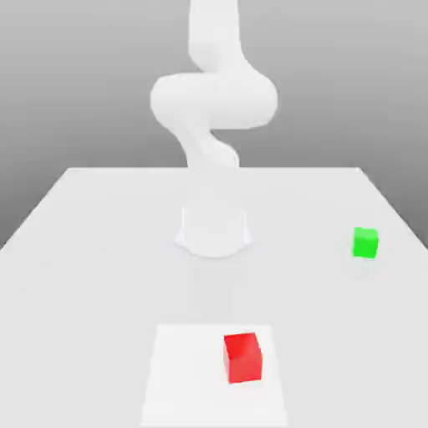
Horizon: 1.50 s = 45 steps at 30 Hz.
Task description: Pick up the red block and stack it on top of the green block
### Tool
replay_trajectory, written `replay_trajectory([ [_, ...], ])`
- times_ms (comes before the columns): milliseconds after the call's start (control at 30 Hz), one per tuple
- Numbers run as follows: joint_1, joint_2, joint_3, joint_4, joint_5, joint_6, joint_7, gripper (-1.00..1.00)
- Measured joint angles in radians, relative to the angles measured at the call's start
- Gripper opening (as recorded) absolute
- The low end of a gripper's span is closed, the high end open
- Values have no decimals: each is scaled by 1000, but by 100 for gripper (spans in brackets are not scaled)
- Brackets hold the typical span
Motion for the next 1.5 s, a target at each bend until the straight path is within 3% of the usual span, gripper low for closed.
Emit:
replay_trajectory([
  [667, 59, 733, 35, -355, -4, 403, -51, 0],
  [867, 70, 951, 21, -344, -27, 579, -37, 0],
  [900, 72, 977, 18, -340, -29, 601, -35, -100],
  [1133, 70, 978, 19, -340, -32, 603, -32, -100],
  [1333, 70, 789, 31, -368, -9, 442, -53, -100],
  [1500, 213, 725, 111, -395, 14, 405, -186, -100],
])
